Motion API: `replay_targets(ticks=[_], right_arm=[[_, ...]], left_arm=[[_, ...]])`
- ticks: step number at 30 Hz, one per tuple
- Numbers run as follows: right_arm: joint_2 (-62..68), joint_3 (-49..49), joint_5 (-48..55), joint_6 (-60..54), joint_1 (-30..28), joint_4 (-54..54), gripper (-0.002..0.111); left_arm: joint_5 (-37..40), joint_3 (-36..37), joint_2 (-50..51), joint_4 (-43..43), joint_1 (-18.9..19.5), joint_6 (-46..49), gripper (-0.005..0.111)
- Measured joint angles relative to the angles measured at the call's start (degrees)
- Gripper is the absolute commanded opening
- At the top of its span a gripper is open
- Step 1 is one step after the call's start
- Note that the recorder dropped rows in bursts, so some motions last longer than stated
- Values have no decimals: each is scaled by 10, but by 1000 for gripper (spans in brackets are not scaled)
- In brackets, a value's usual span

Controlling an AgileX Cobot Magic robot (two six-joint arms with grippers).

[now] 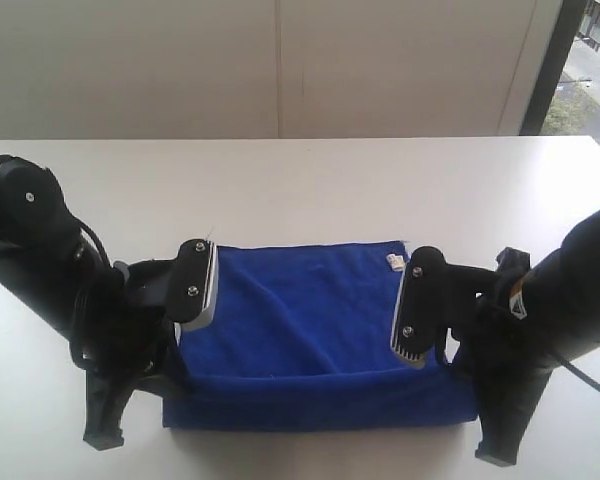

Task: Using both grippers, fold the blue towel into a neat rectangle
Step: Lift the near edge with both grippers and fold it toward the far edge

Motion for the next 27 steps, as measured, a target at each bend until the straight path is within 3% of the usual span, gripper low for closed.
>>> replay_targets(ticks=[8, 20, 27], right_arm=[[1, 0, -70, 18, 0, -33, 0], [70, -27, -125, 207, 0, -239, 0], [121, -68, -139, 234, 0, -271, 0]], left_arm=[[-101, 0, 0, 1, 0, 0, 0], [-205, 0, 0, 3, 0, 0, 0], [-263, 0, 22, 3, 0, 0, 0]])
